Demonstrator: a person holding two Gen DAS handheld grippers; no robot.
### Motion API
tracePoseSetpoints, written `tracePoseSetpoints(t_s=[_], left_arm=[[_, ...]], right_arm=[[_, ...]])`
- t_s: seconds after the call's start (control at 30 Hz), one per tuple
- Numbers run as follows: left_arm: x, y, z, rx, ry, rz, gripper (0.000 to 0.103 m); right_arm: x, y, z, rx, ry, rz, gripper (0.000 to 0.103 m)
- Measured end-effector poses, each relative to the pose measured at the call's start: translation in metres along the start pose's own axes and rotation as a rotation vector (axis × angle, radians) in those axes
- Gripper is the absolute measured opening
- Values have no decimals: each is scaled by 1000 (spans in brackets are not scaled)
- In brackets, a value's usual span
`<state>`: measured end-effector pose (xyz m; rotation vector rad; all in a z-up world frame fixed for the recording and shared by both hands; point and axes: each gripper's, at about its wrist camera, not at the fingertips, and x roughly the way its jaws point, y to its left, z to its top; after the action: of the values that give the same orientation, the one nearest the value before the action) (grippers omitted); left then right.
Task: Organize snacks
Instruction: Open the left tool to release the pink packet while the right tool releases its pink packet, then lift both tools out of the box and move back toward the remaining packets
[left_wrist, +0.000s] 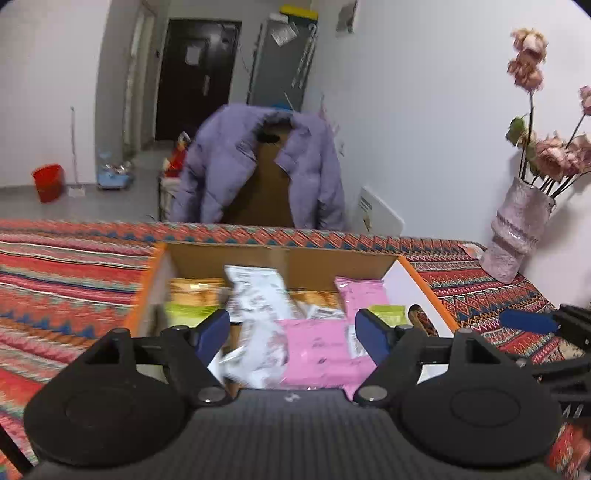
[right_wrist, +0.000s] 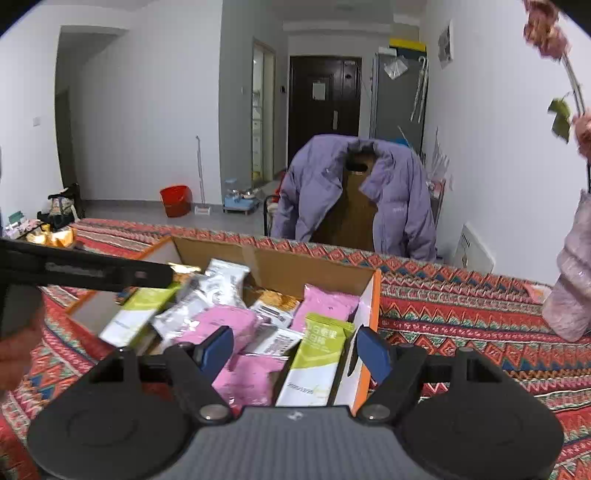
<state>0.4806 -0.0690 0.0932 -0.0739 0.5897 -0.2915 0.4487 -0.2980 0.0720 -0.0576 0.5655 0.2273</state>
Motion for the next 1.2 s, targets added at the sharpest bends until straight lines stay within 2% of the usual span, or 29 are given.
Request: tracePoseSetpoints(t_s=[0.1,0.27,0.37,0.57,0.67,0.8,0.93,1.2], left_arm=[[-48,7,-14,24,-19,24,82],[-127,11,-52,52,-72,61,84],[-167,14,-77,35,-101,88,87],[-225,16,-125,-28,-124,143,87],[-246,16,-148,-37,-124,166,88],[-266,22,-179,-72,-86,177,87],[-286,28,-208,-92,-69,196,87],[-305,25,-230,-72,-81,197,87]], right_arm=[[-35,13,-8,-23,-22,6,80],[-89,34,-27,-29,-54,30,82],[-117,50,-46,-40,-72,46,87],[-161,76,-88,-59,-71,45,88],[-180,84,-113,-44,-63,43,89],[-203,93,-146,-40,-33,40,90],[-222,101,-171,0,-48,56,92],[-240,117,-197,17,-67,47,94]])
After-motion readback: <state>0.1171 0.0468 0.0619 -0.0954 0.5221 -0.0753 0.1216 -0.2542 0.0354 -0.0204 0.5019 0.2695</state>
